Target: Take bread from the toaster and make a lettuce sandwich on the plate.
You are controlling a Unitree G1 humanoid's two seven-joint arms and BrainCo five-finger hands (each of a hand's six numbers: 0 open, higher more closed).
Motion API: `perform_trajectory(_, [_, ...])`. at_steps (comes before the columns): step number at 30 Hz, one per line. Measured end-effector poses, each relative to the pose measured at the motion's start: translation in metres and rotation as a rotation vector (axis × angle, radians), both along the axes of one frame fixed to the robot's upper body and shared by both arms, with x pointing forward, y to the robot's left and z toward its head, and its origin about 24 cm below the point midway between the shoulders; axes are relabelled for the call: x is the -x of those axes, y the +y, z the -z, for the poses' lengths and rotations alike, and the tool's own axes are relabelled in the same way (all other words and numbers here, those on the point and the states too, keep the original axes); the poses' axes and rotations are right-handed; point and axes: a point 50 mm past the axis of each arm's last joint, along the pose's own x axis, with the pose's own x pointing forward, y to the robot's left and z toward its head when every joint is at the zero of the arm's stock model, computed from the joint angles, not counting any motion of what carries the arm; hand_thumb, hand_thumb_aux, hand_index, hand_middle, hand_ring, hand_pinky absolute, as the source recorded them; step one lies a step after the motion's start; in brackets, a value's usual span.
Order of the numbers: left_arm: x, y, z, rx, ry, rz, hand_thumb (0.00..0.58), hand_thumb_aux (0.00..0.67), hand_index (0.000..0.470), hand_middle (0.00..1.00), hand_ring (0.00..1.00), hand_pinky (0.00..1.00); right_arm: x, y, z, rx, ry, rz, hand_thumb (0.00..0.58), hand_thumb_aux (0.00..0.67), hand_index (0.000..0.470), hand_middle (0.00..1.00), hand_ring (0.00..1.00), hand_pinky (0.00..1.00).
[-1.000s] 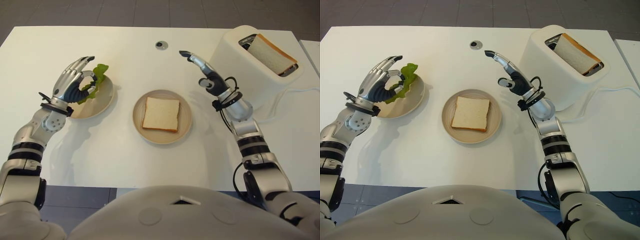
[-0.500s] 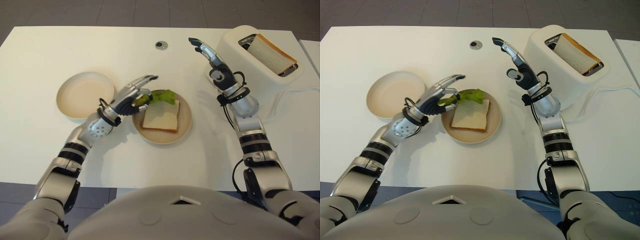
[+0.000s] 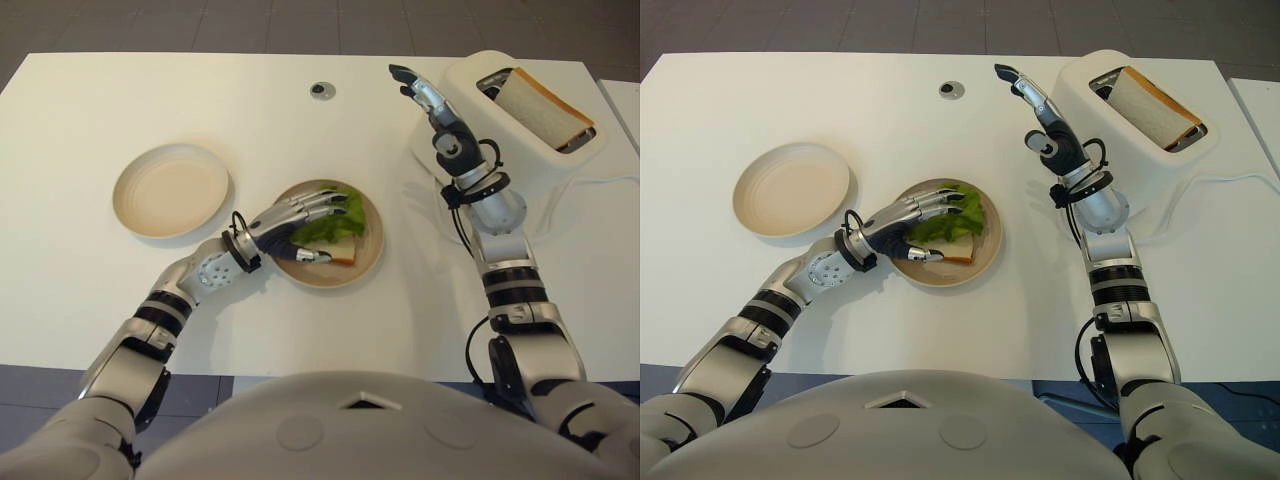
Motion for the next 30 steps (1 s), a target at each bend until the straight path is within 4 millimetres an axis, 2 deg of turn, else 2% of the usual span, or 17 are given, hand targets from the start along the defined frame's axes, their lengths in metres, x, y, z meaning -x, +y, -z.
perform_trajectory(4, [-0.002, 0.002, -0.001, 0.002, -0.005, -0.017, 0.000, 0.000, 0.000, 0.00, 0.00, 0.00, 0.002, -0.002, -0.006, -0.009, -0.032, 0.009, 0.000, 0.000, 0.000, 0.00, 0.00, 0.00])
perform_trajectory(7, [-0.004, 0.005, -0.007, 0.049, -0.019, -0.038, 0.000, 0.000, 0.000, 0.00, 0.00, 0.00, 0.013, -0.008, -0.026, -0.040, -0.134, 0.034, 0.000, 0.000, 0.000, 0.00, 0.00, 0.00])
perform_trajectory(11, [-0.006, 0.007, -0.016, 0.139, -0.039, -0.055, 0.000, 0.000, 0.000, 0.00, 0.00, 0.00, 0.031, -0.027, -0.066, -0.070, -0.314, 0.117, 0.000, 0.000, 0.000, 0.00, 0.00, 0.00])
perform_trajectory(14, [-0.006, 0.006, -0.019, 0.160, -0.045, -0.052, 0.000, 0.000, 0.000, 0.00, 0.00, 0.00, 0.038, -0.060, -0.088, -0.025, -0.375, 0.250, 0.000, 0.000, 0.000, 0.00, 0.00, 0.00])
perform_trajectory(16, [-0.006, 0.006, -0.018, 0.157, -0.046, -0.054, 0.000, 0.000, 0.000, 0.00, 0.00, 0.00, 0.042, -0.083, -0.101, 0.047, -0.415, 0.366, 0.000, 0.000, 0.000, 0.00, 0.00, 0.00])
perform_trajectory(17, [-0.007, 0.007, -0.018, 0.150, -0.047, -0.065, 0.000, 0.000, 0.000, 0.00, 0.00, 0.00, 0.039, -0.100, -0.105, 0.140, -0.412, 0.477, 0.000, 0.000, 0.000, 0.00, 0.00, 0.00])
perform_trajectory(20, [-0.009, 0.009, -0.017, 0.139, -0.053, -0.087, 0.000, 0.000, 0.000, 0.00, 0.00, 0.00, 0.024, -0.134, -0.090, 0.354, -0.274, 0.690, 0.000, 0.000, 0.000, 0.00, 0.00, 0.00])
perform_trajectory(22, [-0.010, 0.011, -0.018, 0.145, -0.058, -0.102, 0.000, 0.000, 0.000, 0.00, 0.00, 0.00, 0.017, -0.152, -0.070, 0.432, -0.128, 0.768, 0.000, 0.000, 0.000, 0.00, 0.00, 0.00])
perform_trajectory(26, [-0.012, 0.012, -0.017, 0.137, -0.057, -0.116, 0.000, 0.000, 0.000, 0.00, 0.00, 0.00, 0.009, -0.159, -0.041, 0.522, 0.059, 0.763, 0.000, 0.000, 0.000, 0.00, 0.00, 0.00])
perform_trajectory(29, [-0.016, 0.012, -0.018, 0.129, -0.066, -0.124, 0.000, 0.000, 0.000, 0.00, 0.00, 0.00, 0.009, -0.164, -0.035, 0.578, 0.117, 0.750, 0.000, 0.000, 0.000, 0.00, 0.00, 0.00])
perform_trajectory(30, [-0.017, 0.013, -0.018, 0.126, -0.065, -0.128, 0.000, 0.000, 0.000, 0.00, 0.00, 0.00, 0.009, -0.164, -0.032, 0.594, 0.134, 0.744, 0.045, 0.026, 0.018, 0.00, 0.00, 0.00])
